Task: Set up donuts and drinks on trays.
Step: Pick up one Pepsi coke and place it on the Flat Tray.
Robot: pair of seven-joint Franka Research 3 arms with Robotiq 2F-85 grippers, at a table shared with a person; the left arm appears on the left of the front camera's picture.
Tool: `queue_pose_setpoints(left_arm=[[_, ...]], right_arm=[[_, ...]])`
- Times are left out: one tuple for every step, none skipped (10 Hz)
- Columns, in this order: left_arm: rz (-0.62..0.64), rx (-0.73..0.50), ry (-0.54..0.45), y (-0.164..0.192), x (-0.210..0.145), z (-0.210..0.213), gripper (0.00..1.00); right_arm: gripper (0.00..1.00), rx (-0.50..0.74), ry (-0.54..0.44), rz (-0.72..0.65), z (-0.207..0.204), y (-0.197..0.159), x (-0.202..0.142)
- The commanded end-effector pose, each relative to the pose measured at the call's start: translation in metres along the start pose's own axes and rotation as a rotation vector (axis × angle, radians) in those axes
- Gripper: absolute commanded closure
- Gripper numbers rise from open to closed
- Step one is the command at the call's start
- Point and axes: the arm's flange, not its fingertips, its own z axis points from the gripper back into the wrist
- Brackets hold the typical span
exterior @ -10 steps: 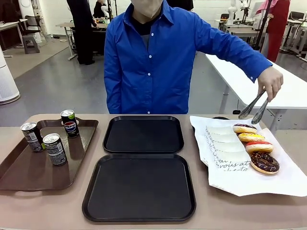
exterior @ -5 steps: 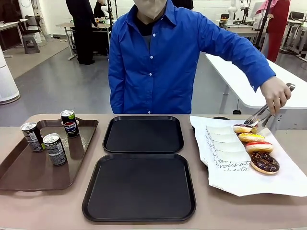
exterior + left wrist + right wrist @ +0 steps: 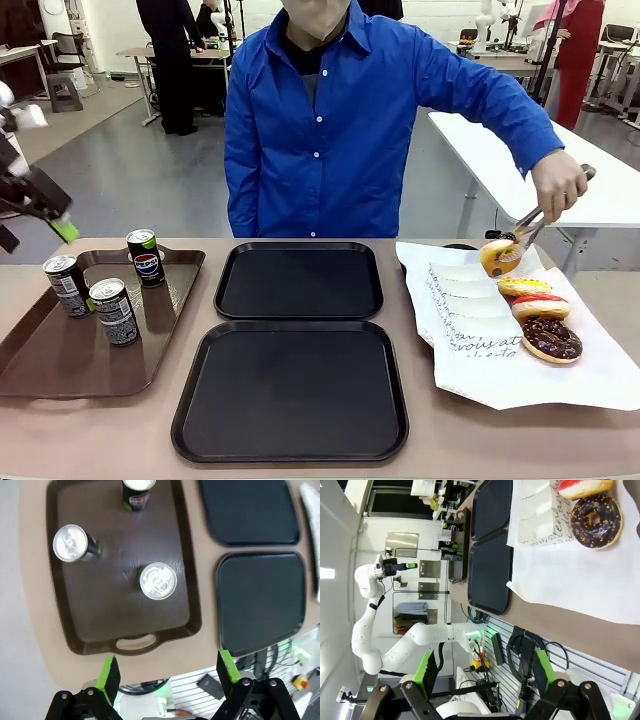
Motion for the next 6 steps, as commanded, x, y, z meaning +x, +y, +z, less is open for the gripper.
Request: queue_pose_setpoints(left_arm=[[-0.014,0.116,0.081,-0.02,0.022,-0.033,0.0],[-0.029,0.148,0.101,-0.034,0.031,-0.055,0.0],[-0.026,0.159,0.11,-0.037,0.033,-0.075,0.0],[-0.024,0.188,0.104,-0.036,0.037,-0.093,0.0],[-0.034,0.226,0.089,-0.034,0.039,-0.107,0.0],[-0.053,0.258,0.057,-0.033,0.041,-0.11,0.0]], right_arm=[[0.0,0.025,-0.014,0.015,0.0,0.001,0.002],[0.0,0.025,-0.014,0.015,0.0,0.001,0.002],[0.0,0.025,-0.014,0.015,0.0,0.001,0.002],[0.0,0.025,-0.014,0.015,0.0,0.001,0.002],[0.0,0.025,-0.014,0.015,0.0,0.001,0.002],[0.0,0.025,-0.014,0.015,0.0,0.001,0.002]])
